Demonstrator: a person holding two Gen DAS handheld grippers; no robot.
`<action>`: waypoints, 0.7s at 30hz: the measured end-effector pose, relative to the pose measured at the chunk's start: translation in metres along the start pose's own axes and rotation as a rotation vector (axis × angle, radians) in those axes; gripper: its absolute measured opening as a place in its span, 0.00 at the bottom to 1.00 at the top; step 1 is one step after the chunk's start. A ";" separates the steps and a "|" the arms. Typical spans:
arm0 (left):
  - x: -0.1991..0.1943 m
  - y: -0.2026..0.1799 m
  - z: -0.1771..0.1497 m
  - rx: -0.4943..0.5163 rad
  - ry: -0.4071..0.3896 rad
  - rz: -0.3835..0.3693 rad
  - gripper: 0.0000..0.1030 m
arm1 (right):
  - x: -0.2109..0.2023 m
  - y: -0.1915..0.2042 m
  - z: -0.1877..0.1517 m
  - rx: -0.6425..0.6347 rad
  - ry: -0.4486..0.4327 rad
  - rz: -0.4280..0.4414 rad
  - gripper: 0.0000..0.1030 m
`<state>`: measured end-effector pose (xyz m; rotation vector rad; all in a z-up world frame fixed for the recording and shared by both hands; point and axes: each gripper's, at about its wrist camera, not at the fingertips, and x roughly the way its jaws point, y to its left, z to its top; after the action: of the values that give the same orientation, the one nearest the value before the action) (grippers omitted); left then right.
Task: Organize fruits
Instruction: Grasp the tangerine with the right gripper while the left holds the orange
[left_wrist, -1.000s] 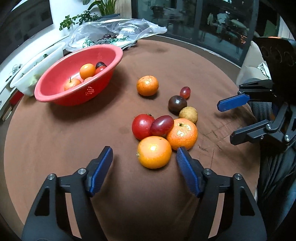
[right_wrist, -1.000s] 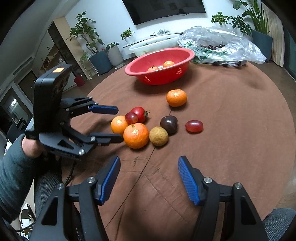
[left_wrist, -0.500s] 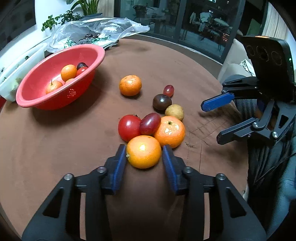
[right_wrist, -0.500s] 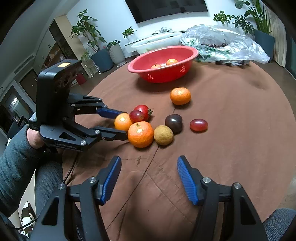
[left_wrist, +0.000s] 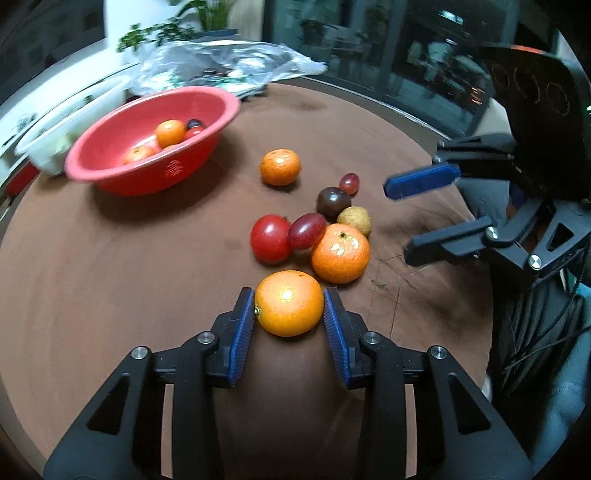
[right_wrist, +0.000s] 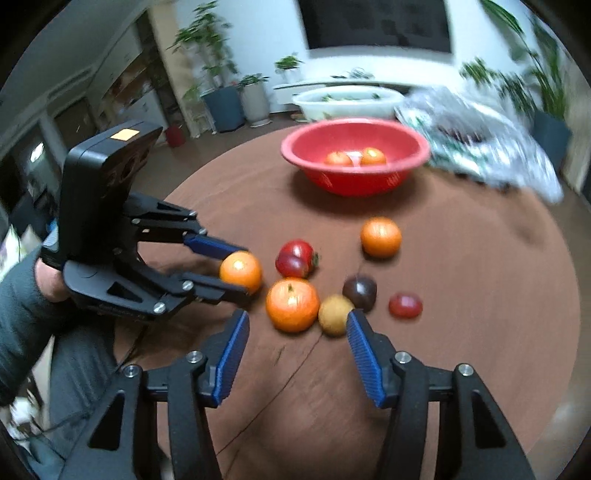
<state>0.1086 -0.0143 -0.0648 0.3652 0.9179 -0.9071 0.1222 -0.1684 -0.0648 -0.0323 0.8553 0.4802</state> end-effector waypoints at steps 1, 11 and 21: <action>-0.004 0.000 0.000 -0.021 -0.010 0.011 0.34 | 0.001 0.002 0.003 -0.031 0.001 -0.003 0.56; -0.024 0.001 -0.014 -0.265 -0.081 0.025 0.34 | 0.033 0.018 0.020 -0.268 0.131 -0.010 0.52; -0.022 -0.003 -0.027 -0.354 -0.086 0.050 0.34 | 0.056 0.029 0.022 -0.391 0.227 -0.065 0.44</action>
<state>0.0859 0.0119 -0.0621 0.0444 0.9649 -0.6924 0.1567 -0.1160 -0.0865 -0.4799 0.9679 0.5836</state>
